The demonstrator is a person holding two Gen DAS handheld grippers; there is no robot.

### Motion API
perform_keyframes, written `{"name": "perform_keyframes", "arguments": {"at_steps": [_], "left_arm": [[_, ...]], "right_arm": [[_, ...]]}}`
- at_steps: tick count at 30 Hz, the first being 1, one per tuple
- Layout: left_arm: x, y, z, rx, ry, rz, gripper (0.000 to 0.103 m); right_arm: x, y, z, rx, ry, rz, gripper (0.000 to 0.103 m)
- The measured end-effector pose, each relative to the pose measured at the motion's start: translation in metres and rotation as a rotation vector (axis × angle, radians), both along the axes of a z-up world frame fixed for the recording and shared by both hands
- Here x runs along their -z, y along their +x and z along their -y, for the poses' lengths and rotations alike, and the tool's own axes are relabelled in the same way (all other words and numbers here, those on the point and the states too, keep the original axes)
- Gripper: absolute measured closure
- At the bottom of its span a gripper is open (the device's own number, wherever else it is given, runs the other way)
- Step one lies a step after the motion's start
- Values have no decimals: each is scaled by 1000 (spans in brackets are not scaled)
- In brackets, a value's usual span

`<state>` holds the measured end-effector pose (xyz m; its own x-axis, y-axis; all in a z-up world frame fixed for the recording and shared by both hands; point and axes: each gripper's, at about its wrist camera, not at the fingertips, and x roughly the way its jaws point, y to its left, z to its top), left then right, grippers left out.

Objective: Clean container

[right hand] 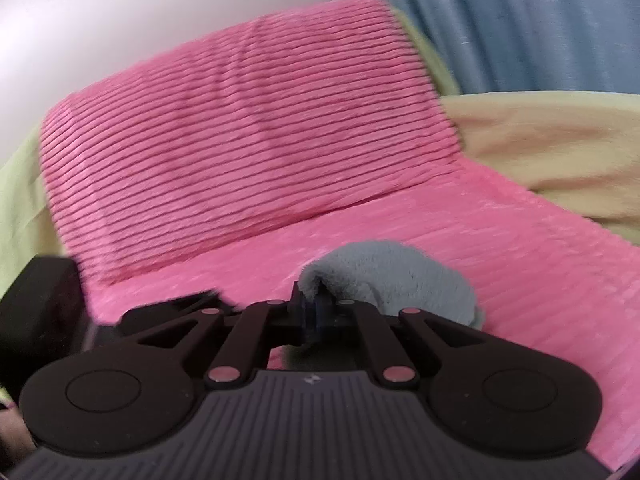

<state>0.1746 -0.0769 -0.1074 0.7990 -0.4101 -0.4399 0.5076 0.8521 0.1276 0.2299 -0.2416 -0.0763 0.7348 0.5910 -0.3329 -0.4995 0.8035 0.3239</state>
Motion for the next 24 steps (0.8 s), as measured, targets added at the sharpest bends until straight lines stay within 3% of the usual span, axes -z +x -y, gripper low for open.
{"name": "perform_keyframes", "arguments": {"at_steps": [5, 8, 10, 17, 24], "left_arm": [[-2, 5, -12, -18, -101, -55, 18], [-4, 11, -26, -27, -226, -102, 18], [-3, 15, -31, -36, -268, -138, 18], [-1, 10, -25, -28, -199, -120, 18], [0, -3, -2, -7, 21, 2, 18]], "right_arm": [[3, 7, 10, 36, 32, -21, 101], [3, 7, 10, 37, 31, -20, 101], [3, 7, 10, 38, 30, -19, 101], [-1, 2, 6, 39, 1, -6, 100], [-8, -11, -17, -110, -59, 9, 99]]}}
